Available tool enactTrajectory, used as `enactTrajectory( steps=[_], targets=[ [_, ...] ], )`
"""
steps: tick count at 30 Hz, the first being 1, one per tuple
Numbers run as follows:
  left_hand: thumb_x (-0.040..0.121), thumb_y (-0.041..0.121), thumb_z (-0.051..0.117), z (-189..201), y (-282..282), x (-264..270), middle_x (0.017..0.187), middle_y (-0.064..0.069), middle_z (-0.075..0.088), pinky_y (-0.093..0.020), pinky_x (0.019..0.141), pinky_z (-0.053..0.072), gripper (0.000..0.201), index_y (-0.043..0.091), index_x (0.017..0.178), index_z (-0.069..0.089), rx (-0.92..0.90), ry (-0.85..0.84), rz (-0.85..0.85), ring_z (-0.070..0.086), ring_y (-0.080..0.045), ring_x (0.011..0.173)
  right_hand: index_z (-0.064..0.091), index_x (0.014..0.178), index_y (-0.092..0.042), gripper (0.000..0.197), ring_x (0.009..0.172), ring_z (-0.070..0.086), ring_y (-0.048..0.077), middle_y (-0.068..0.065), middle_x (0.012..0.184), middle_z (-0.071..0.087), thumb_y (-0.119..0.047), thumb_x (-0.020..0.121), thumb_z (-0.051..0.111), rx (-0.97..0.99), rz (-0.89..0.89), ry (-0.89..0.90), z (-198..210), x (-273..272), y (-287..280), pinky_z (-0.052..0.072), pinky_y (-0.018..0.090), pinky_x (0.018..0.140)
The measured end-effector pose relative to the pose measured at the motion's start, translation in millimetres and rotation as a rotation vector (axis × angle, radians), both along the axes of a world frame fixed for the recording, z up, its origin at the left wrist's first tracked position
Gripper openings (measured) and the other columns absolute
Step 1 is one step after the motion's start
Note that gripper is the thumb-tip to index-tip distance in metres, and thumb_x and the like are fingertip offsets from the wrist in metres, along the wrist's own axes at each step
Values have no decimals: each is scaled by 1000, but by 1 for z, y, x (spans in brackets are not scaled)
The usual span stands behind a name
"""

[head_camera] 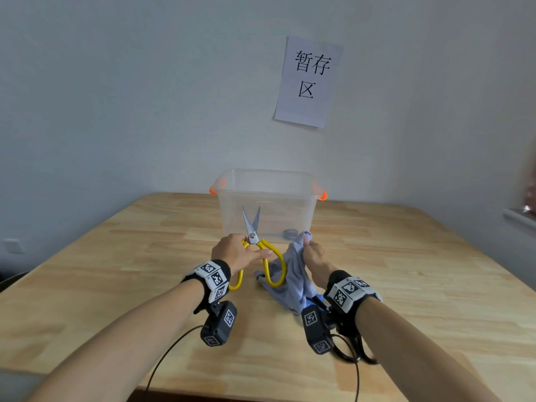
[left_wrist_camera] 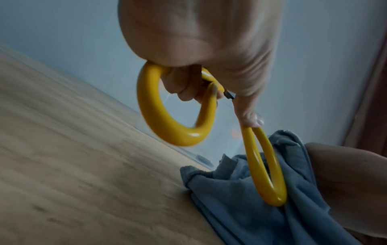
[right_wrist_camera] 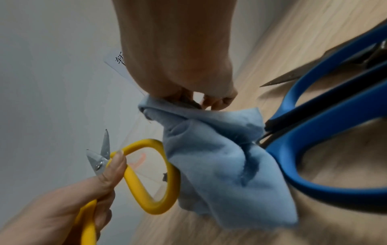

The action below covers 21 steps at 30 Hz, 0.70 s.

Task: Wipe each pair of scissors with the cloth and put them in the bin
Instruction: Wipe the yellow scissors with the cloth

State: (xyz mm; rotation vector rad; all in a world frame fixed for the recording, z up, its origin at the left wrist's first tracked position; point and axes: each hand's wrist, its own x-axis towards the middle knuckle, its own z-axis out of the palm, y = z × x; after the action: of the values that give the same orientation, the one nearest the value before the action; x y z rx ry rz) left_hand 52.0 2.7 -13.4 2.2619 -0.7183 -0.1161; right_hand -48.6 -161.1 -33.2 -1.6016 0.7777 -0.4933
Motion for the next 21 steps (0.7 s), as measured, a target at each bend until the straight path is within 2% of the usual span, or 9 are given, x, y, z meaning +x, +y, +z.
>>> enactTrajectory(
  steps=[1,5,7,8,10,12,13,18,21],
  targets=[
    [68,64,79,0,0,0,72,6,59,-26,55,36,47,24,73,57,11,-7,-5,52,-12,65,53,132,4,51,124,53,34,19,133,56,-35,109,30,-4,-17,15,3,-1,0,42,41,105],
    [67,68,77,2,0,0,68,5,58,-26,55,36,51,22,72,57,44,-39,-1,52,-12,63,47,136,8,57,126,51,37,23,133,54,-37,109,25,-2,-67,20,4,-3,-1,41,36,99],
    [66,71,76,2,0,0,67,5,57,-27,55,36,55,20,72,57,65,-57,4,52,-13,62,51,132,6,62,119,56,36,22,127,58,-47,105,34,15,-54,11,5,-2,0,46,38,95],
    [65,74,75,2,0,-1,65,5,56,-28,54,35,57,20,72,57,77,-67,5,51,-13,61,56,124,5,60,110,60,34,20,118,62,-50,101,45,21,-40,22,4,-2,0,48,38,88],
    [62,78,73,3,1,0,64,5,56,-29,53,34,60,21,71,57,105,-88,9,53,-14,61,62,97,0,40,83,64,25,13,91,67,-39,93,63,19,-1,56,6,-3,1,50,31,70],
    [61,81,71,4,2,-1,67,5,58,-29,54,35,62,21,74,59,143,-111,11,54,-14,63,61,78,-4,24,66,60,17,7,74,63,-22,94,65,14,27,89,8,-7,2,47,25,57],
    [61,83,70,5,3,-1,68,5,58,-29,54,35,64,21,76,60,164,-123,12,55,-14,65,59,76,-4,23,63,58,17,7,71,61,-18,94,64,-16,23,107,9,-8,2,45,24,55],
    [60,88,62,8,9,-4,71,5,58,-30,58,37,70,20,77,60,212,-166,33,56,-16,68,57,86,-5,24,59,50,15,6,70,54,-24,87,71,-153,53,257,20,-11,5,38,23,47],
    [62,90,59,10,13,-6,70,5,55,-30,61,39,73,18,77,59,269,-202,31,55,-17,69,56,95,-2,29,62,51,17,8,74,54,-26,89,71,-156,116,309,22,-15,3,40,26,51]
  ],
)
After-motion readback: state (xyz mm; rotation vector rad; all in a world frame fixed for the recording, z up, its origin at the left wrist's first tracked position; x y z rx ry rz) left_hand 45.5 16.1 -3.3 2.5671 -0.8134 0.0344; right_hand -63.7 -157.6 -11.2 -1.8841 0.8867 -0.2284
